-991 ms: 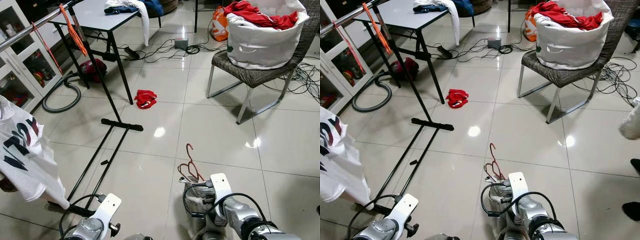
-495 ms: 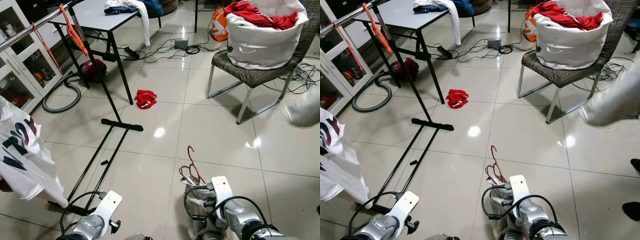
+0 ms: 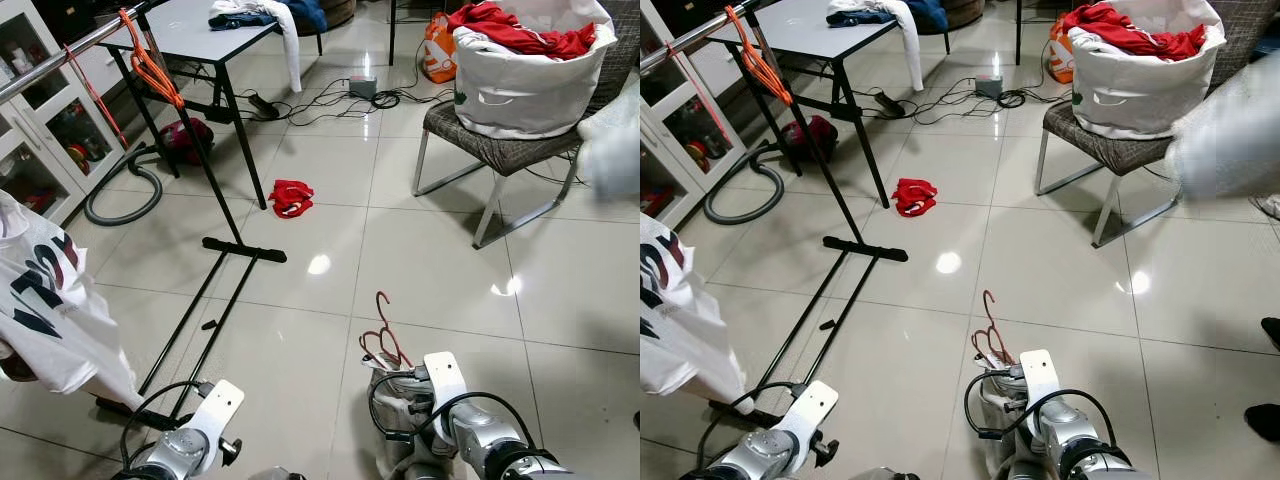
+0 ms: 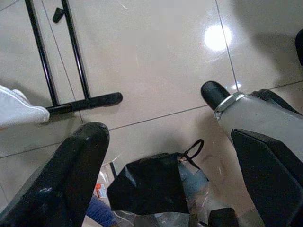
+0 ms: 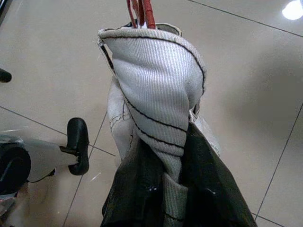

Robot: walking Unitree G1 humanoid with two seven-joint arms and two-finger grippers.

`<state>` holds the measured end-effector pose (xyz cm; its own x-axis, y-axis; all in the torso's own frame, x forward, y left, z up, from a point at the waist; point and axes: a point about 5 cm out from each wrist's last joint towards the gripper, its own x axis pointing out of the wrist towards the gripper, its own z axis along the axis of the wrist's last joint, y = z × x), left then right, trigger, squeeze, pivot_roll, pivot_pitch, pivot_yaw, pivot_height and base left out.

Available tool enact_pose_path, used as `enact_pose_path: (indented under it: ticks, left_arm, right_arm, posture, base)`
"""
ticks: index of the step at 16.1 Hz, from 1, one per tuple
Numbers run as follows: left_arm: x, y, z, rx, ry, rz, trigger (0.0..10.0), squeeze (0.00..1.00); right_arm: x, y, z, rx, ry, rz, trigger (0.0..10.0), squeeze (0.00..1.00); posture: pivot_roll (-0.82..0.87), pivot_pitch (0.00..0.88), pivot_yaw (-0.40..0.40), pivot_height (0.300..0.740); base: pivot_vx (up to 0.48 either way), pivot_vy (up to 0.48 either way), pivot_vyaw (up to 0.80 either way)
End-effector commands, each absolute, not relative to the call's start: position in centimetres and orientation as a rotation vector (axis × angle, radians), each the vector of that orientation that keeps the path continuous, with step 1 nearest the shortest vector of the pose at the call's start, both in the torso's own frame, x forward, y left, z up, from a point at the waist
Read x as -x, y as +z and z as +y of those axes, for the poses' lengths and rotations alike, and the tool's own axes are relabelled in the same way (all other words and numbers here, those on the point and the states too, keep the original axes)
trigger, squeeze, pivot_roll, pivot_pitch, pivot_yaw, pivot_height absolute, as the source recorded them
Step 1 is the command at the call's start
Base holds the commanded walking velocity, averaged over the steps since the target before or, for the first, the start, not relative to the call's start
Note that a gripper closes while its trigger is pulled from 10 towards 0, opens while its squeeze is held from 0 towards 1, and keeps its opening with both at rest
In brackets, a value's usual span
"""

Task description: Hang hanger

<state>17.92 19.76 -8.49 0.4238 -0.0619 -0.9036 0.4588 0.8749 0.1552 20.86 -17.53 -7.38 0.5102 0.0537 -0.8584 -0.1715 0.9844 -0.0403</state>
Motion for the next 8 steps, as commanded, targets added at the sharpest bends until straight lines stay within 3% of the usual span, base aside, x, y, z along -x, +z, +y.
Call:
enact_pose_path:
  ticks: [1, 8]
  left_arm:
    - [-18.00, -8.38, 20.29, -0.429, -0.327, 1.099, 10.0, 0.00]
    - [-17.91, -8.49, 19.96, -0.445, -0.332, 1.099, 10.0, 0.00]
  right_arm:
    - [-21.03, -7.30, -17.27, 0.130, 0.148, 1.017, 10.0, 0.00]
    - [-21.21, -7.21, -17.14, 0.140, 0.161, 1.012, 10.0, 0.00]
  posture:
    - [-0.19, 0.000, 0.128, 0.740]
    - [-0.18, 0.000, 0.118, 0.740]
  base:
    - [0.000, 0.000, 0.00]
    - [0.000, 0.000, 0.00]
